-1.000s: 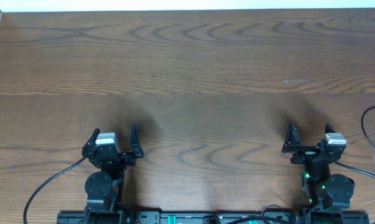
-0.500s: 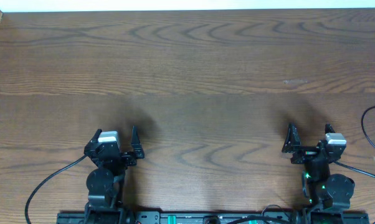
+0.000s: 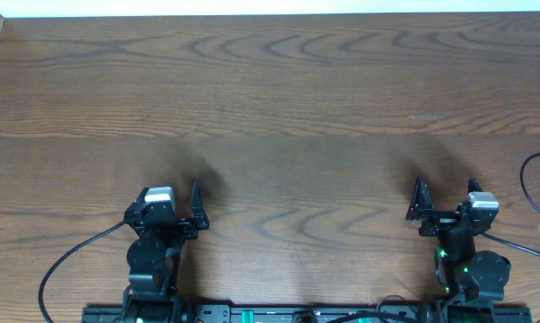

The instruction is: Untangle cables

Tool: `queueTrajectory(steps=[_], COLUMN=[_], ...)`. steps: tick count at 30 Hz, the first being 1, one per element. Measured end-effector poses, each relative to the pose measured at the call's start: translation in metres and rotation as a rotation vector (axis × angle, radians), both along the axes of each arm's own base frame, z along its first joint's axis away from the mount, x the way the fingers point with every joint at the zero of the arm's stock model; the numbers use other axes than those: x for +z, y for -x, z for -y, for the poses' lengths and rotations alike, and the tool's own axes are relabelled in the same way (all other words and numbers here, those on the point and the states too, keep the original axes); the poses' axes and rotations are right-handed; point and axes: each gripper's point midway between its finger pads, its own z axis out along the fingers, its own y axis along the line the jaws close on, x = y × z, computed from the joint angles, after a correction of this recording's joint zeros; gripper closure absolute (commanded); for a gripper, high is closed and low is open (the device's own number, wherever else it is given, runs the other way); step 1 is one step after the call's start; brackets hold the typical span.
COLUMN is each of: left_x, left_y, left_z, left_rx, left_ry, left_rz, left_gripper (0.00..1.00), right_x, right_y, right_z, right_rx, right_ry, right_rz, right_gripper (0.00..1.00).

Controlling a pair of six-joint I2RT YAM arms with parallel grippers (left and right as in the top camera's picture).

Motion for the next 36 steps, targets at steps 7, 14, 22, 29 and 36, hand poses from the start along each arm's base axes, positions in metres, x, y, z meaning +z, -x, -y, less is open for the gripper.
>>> queueTrajectory(steps=[7, 14, 22, 29, 36], left_x=[0.000, 0.000, 0.001, 0.027, 0.028], left_y=[0.000, 0.000, 0.000, 0.003, 0.003], left_z=[0.000, 0.000, 0.000, 0.000, -0.001], left_rx=[0.000, 0.000, 0.000, 0.001, 0.002], left_ry=[0.000, 0.000, 0.000, 0.008, 0.008], left_rz=[-0.002, -0.002, 0.003, 0.123, 0.124], left_gripper=[0.01, 0.01, 0.01, 0.01, 0.01], right_x=[0.000, 0.000, 0.000, 0.000, 0.000], right_y=[0.000, 0.000, 0.000, 0.000, 0.000], right_z=[0.000, 0.000, 0.000, 0.000, 0.000], right_rx=[0.000, 0.000, 0.000, 0.000, 0.000], right_ry=[0.000, 0.000, 0.000, 0.000, 0.000], right_rz=[0.000, 0.000, 0.000, 0.000, 0.000], right_gripper=[0.01, 0.01, 0.01, 0.01, 0.01])
